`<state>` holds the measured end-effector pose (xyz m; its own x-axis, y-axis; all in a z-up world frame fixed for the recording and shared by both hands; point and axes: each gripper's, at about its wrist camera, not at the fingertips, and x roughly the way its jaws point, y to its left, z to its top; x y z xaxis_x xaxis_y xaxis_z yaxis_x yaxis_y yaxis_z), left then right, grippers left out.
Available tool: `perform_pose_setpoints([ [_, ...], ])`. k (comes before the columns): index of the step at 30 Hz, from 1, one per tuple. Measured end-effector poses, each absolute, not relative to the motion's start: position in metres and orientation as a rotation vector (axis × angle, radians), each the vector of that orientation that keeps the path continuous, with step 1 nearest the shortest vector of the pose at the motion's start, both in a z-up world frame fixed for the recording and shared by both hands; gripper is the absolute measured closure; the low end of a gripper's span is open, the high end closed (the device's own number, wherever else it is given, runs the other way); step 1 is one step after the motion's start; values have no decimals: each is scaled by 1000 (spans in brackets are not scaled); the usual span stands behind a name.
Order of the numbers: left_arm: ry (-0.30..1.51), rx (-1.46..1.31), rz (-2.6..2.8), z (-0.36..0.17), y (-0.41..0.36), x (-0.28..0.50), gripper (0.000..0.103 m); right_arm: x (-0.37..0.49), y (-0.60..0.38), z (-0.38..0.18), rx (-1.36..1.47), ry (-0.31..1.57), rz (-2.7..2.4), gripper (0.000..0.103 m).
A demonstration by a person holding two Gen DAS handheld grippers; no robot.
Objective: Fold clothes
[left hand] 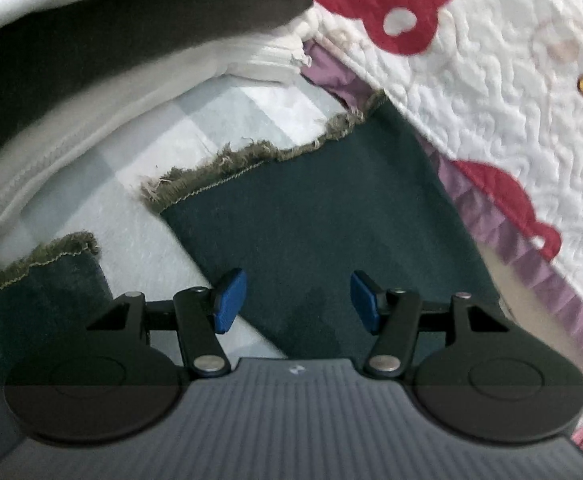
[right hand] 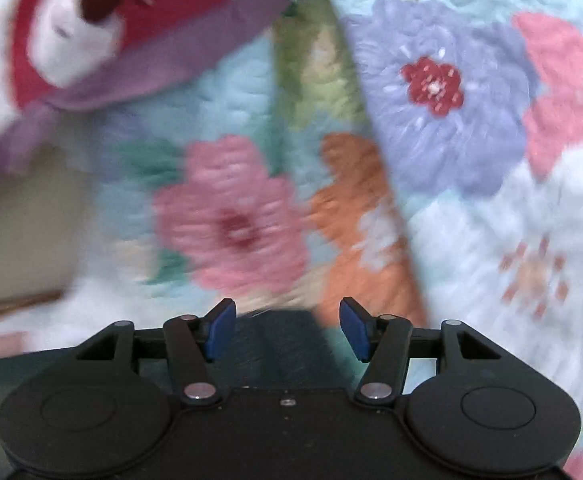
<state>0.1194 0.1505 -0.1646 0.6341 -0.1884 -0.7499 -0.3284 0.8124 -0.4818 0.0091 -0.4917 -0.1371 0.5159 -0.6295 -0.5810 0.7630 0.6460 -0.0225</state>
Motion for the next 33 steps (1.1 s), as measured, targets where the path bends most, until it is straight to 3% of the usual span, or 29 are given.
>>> perform_pose_setpoints([
  [6, 799, -540, 115, -171, 142, 135, 39, -24, -410, -163, 389, 681, -524, 41],
  [7, 795, -489, 112, -170, 137, 137, 52, -30, -403, -169, 394, 690, -510, 41],
  [8, 790, -438, 109, -170, 133, 139, 82, -35, -400, -177, 395, 717, -519, 41],
  [9, 786, -388, 105, -170, 128, 141, 103, -40, -399, -186, 392, 752, -536, 41],
  [14, 598, -133, 210, -139, 120, 140, 103, -84, -416, -179, 414, 763, -712, 41],
  [17, 587, -244, 169, -121, 131, 134, 103, -103, -426, -167, 394, 728, -797, 41],
  [20, 678, -393, -35, -121, 114, 123, 94, -118, -438, -160, 370, 707, -860, 40],
  [25, 865, -337, -405, -140, 12, 91, 73, -127, -464, -167, 366, 726, -896, 40],
  [30, 1020, -248, -789, -163, -109, 43, 66, -125, -502, -175, 412, 789, -836, 40],
  [33, 1074, -157, -1008, -176, -180, 7, 54, -117, -522, -183, 422, 823, -818, 38],
])
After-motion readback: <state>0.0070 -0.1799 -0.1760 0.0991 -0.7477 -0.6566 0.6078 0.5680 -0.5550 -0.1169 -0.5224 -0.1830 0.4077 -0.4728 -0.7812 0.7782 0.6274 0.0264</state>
